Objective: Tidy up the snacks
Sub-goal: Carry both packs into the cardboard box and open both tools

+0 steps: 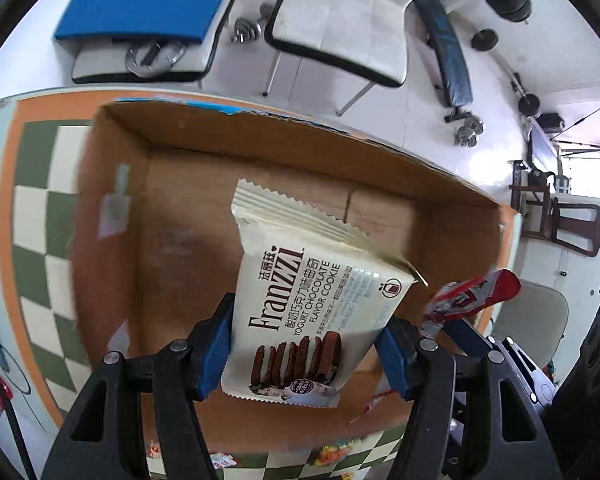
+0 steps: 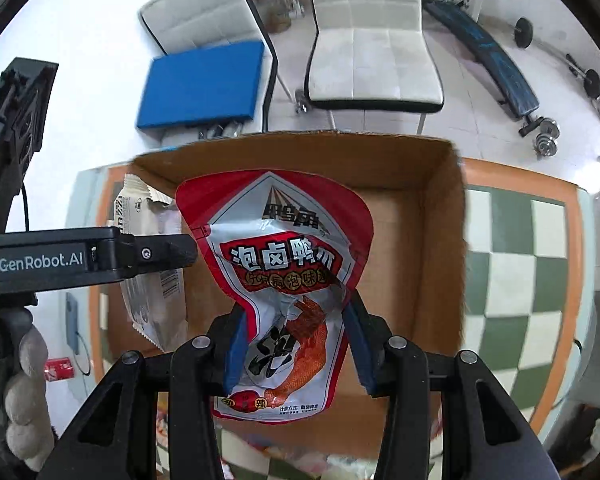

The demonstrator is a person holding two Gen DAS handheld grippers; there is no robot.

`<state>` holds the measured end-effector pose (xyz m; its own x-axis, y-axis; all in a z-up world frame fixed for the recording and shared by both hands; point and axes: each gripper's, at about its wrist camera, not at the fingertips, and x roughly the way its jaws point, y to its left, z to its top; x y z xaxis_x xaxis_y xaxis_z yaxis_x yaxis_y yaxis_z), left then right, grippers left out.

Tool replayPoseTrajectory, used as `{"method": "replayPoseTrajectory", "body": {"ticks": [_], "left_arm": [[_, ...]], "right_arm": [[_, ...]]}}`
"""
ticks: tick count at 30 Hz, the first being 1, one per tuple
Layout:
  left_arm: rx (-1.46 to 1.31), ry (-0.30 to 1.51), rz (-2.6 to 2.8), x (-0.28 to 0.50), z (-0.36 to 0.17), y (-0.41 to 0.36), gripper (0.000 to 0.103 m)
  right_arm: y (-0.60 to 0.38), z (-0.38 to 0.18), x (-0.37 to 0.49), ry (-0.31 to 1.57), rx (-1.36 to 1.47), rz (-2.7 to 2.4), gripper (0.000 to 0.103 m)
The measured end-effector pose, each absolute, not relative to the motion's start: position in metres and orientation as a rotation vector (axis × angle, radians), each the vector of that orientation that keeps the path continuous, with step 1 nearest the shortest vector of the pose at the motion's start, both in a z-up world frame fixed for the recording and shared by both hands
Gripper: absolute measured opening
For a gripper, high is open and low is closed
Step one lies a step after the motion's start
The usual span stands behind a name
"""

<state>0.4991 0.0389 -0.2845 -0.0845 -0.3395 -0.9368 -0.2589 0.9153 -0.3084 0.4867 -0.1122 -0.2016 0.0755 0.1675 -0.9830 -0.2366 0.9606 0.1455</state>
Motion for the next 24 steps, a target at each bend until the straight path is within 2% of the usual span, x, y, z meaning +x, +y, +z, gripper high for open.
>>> {"method": "replayPoseTrajectory", "body": {"ticks": [7, 10, 11, 12, 14, 24], "left_arm": [[-0.448, 1.74, -0.048, 0.511, -0.317, 0.029, 0.063], [-0.436, 1.759, -0.043, 0.514, -0.321, 0.027, 0.063], [-0.431, 1.765, -0.035, 0.514, -0.32, 0.027, 0.065], [-0.438, 1.761, -0.043, 0.513, -0.318, 0.027, 0.068], [-0.425, 1.752, -0.038, 0.517, -0.313, 0.028, 0.087], [-0.351, 1.643, -0.061, 0.49, -0.254, 0.026, 0.087]], "right_arm": [[-0.1, -0.268, 0.517, 1.562, -0.109, 0.279, 0.048], [-0.099, -0.286, 0.523, 1.609, -0.104, 0.261, 0.053], [-0.1, -0.29, 0.525, 1.627, -0.095, 0.249, 0.057], [-0.101, -0.296, 0.528, 1.648, -0.091, 0.235, 0.068], [-0.103, -0.298, 0.529, 1.667, -0.062, 0.245, 0.084], [-0.099, -0.265, 0.508, 1.611, -0.116, 0.246, 0.087]]}}
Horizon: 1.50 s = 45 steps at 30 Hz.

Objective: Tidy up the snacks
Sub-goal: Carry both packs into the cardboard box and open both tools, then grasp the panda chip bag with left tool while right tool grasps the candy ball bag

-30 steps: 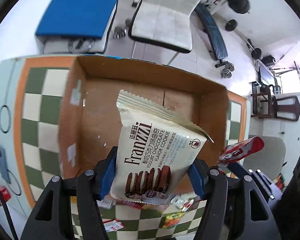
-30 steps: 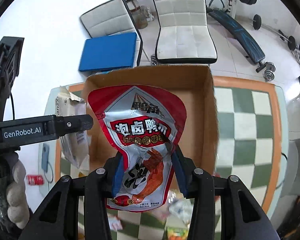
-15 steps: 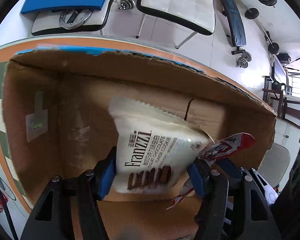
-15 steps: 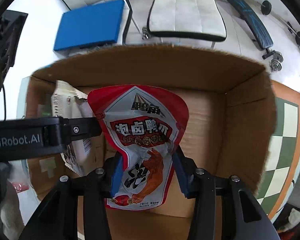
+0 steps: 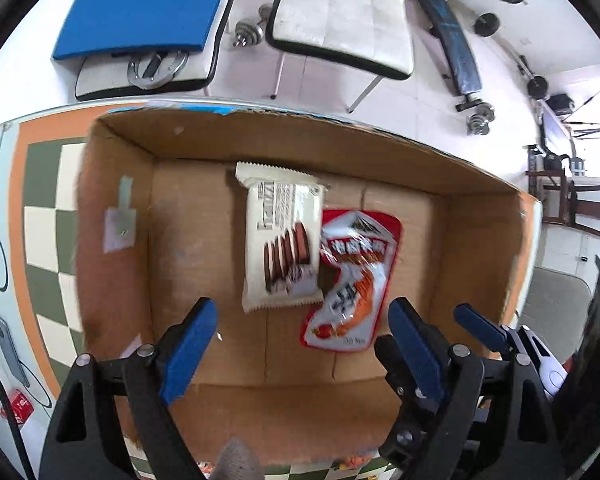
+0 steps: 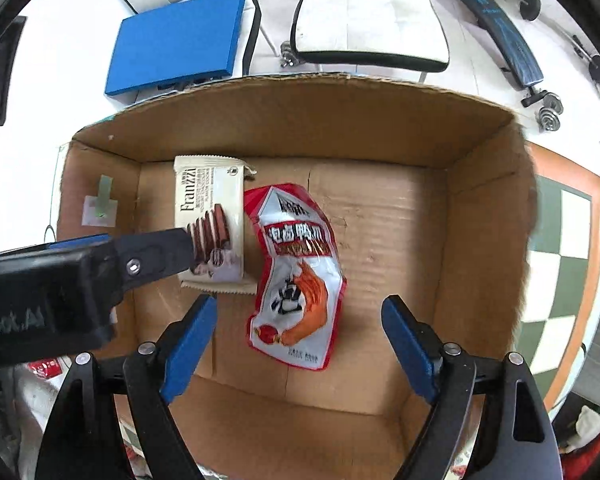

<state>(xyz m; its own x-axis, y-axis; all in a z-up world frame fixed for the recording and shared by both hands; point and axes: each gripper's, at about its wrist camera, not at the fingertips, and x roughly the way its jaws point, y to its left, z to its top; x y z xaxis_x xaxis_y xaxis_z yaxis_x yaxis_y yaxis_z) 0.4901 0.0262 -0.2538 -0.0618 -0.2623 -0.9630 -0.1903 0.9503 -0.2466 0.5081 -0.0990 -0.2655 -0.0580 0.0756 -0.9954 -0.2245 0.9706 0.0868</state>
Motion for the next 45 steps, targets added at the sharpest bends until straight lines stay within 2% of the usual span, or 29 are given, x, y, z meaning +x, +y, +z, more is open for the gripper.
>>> {"method": "replayPoseTrajectory", "body": {"ticks": [10, 16, 21, 29, 37, 45], "left_arm": [[-0.215, 1.348, 0.018, 0.397, -0.155, 0.034, 0.087], [-0.151, 1.273, 0.058, 0.318, -0.134, 0.026, 0.087], [-0.133, 1.367, 0.07, 0.249, -0.172, 0.018, 0.087], [-0.169, 1.583, 0.119, 0.176, -0.272, 0.028, 0.087], [-0.236, 1.696, 0.199, 0.158, -0.339, 0.064, 0.087], [-0.249, 1.758, 0.206, 0.157, -0.376, 0.073, 0.087]], "right_arm": [[-0.114, -0.194, 0.434, 1.436, -0.094, 0.265, 0.094], [-0.127, -0.171, 0.366, 1.423, -0.014, 0.314, 0.095], [-0.159, -0.184, 0.29, 1.482, 0.015, 0.246, 0.096], [-0.241, -0.271, 0.196, 1.7, 0.149, 0.102, 0.096], [-0.272, -0.334, 0.168, 1.792, 0.205, 0.014, 0.096], [-0.271, -0.362, 0.165, 1.823, 0.202, -0.018, 0.096]]}}
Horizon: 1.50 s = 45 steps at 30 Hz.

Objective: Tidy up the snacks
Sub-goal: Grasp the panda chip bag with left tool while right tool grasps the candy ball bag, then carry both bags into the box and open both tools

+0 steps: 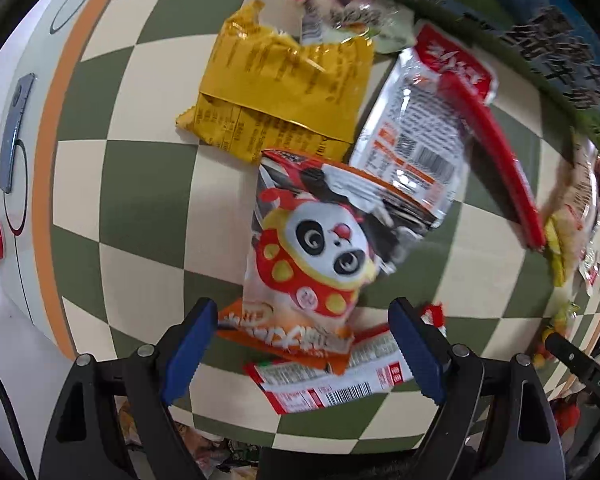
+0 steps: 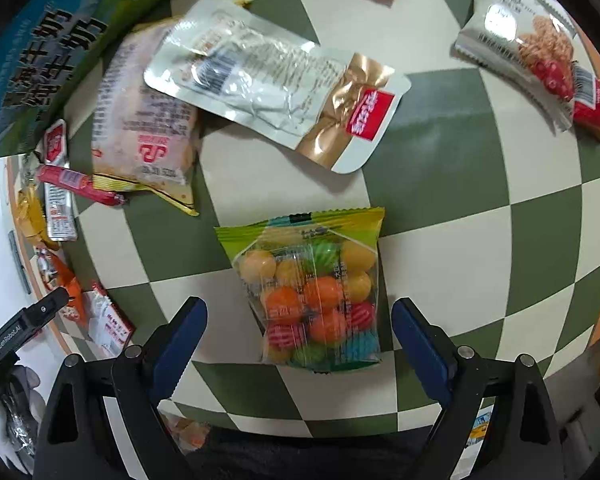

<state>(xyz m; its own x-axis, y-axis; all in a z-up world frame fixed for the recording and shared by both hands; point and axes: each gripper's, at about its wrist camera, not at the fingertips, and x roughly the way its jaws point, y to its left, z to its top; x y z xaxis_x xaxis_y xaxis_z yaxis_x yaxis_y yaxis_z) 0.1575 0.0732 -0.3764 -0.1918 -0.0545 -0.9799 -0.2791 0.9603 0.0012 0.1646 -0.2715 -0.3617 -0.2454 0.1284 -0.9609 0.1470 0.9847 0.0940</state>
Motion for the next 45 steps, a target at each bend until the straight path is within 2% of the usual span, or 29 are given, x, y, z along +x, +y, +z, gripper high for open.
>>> {"method": "replayPoseTrajectory", "body": {"ticks": [7, 10, 13, 15, 18, 23, 28, 38, 45], "left_arm": [[-0.214, 1.771, 0.167, 0.164, -0.388, 0.066, 0.087], [-0.196, 1.778, 0.156, 0.169, -0.388, 0.059, 0.053], [-0.171, 1.771, 0.165, 0.163, -0.385, 0.051, 0.048], [-0.173, 1.758, 0.161, 0.16, -0.381, 0.046, 0.047], [-0.186, 1.754, 0.157, 0.157, -0.375, 0.04, 0.047], [-0.214, 1.727, 0.149, 0.149, -0.351, 0.024, 0.047], [-0.261, 1.666, 0.08, 0.15, -0.305, 0.007, 0.047], [-0.229, 1.499, -0.026, 0.226, -0.203, 0.004, 0.047], [-0.232, 1.433, -0.059, 0.284, -0.159, 0.006, 0.047]], "right_arm": [[-0.267, -0.375, 0.163, 1.837, 0.191, -0.042, 0.096], [-0.265, -0.375, 0.165, 1.842, 0.181, -0.057, 0.095], [-0.26, -0.373, 0.169, 1.818, 0.145, -0.087, 0.082], [-0.258, -0.368, 0.17, 1.777, 0.107, -0.104, 0.061], [-0.256, -0.364, 0.167, 1.75, 0.103, -0.097, 0.055], [-0.255, -0.359, 0.16, 1.749, 0.119, -0.08, 0.053], [-0.244, -0.34, 0.151, 1.746, 0.146, -0.021, 0.053], [-0.202, -0.233, 0.198, 1.593, 0.114, 0.194, 0.053], [-0.201, -0.171, 0.257, 1.501, 0.136, 0.272, 0.053]]}}
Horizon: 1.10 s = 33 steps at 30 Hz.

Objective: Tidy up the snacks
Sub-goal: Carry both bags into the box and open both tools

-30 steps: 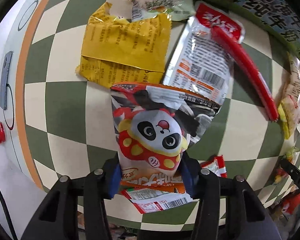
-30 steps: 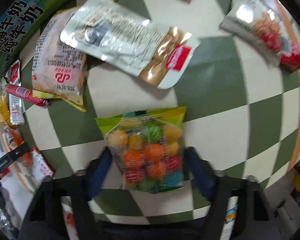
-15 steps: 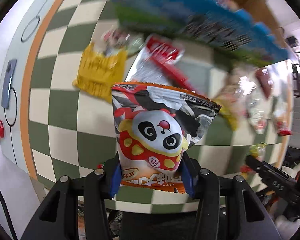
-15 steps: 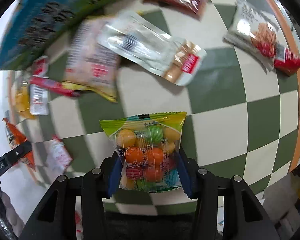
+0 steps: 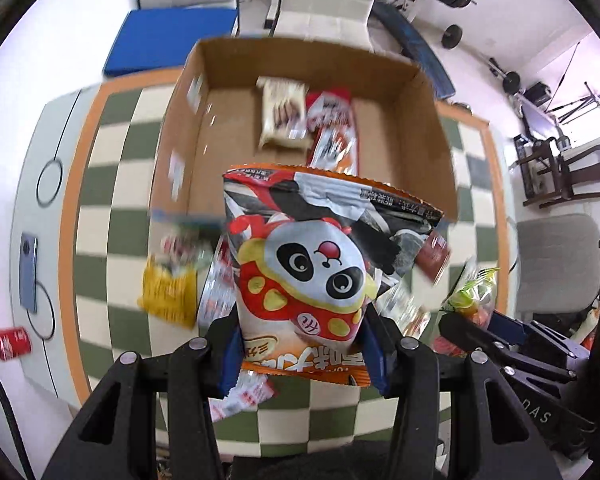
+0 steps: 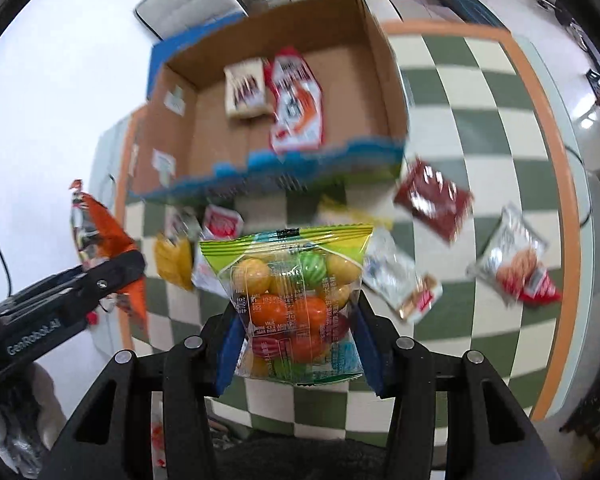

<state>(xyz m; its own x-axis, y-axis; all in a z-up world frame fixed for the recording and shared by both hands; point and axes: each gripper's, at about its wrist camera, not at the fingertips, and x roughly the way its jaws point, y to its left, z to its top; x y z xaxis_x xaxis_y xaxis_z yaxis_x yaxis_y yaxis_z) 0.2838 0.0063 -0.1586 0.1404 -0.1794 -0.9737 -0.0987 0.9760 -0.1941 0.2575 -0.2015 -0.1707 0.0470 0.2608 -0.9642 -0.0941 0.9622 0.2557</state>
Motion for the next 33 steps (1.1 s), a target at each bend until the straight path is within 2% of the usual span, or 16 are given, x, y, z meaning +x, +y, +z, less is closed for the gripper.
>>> {"method": "replayPoseTrajectory", "body": {"ticks": [7, 16, 24, 30, 31, 32, 33], "left_arm": [[-0.24, 1.466, -0.042, 0.378, -0.163, 0.015, 0.047], [-0.265, 1.688, 0.021, 0.493, -0.239, 0.047, 0.047], [-0.237, 1.795, 0.028, 0.527, -0.286, 0.06, 0.047], [-0.256, 1.818, 0.027, 0.534, -0.293, 0.062, 0.048], [-0.26, 1.812, 0.027, 0.535, -0.292, 0.062, 0.054], [-0.257, 1.8, 0.024, 0.538, -0.291, 0.063, 0.066], [-0.253, 1.789, 0.027, 0.539, -0.288, 0.064, 0.074]], "right_arm": [[-0.19, -0.155, 0.347, 1.46, 0.104, 0.282, 0.053], [-0.16, -0.203, 0.488, 1.517, -0.027, 0.197, 0.053], [-0.139, -0.251, 0.54, 1.603, -0.113, 0.15, 0.053], [-0.134, -0.269, 0.548, 1.64, -0.119, 0.13, 0.054], [-0.134, -0.27, 0.549, 1.644, -0.121, 0.124, 0.054], [-0.134, -0.272, 0.55, 1.653, -0.121, 0.116, 0.056], [-0.134, -0.272, 0.551, 1.659, -0.118, 0.109, 0.069]]}}
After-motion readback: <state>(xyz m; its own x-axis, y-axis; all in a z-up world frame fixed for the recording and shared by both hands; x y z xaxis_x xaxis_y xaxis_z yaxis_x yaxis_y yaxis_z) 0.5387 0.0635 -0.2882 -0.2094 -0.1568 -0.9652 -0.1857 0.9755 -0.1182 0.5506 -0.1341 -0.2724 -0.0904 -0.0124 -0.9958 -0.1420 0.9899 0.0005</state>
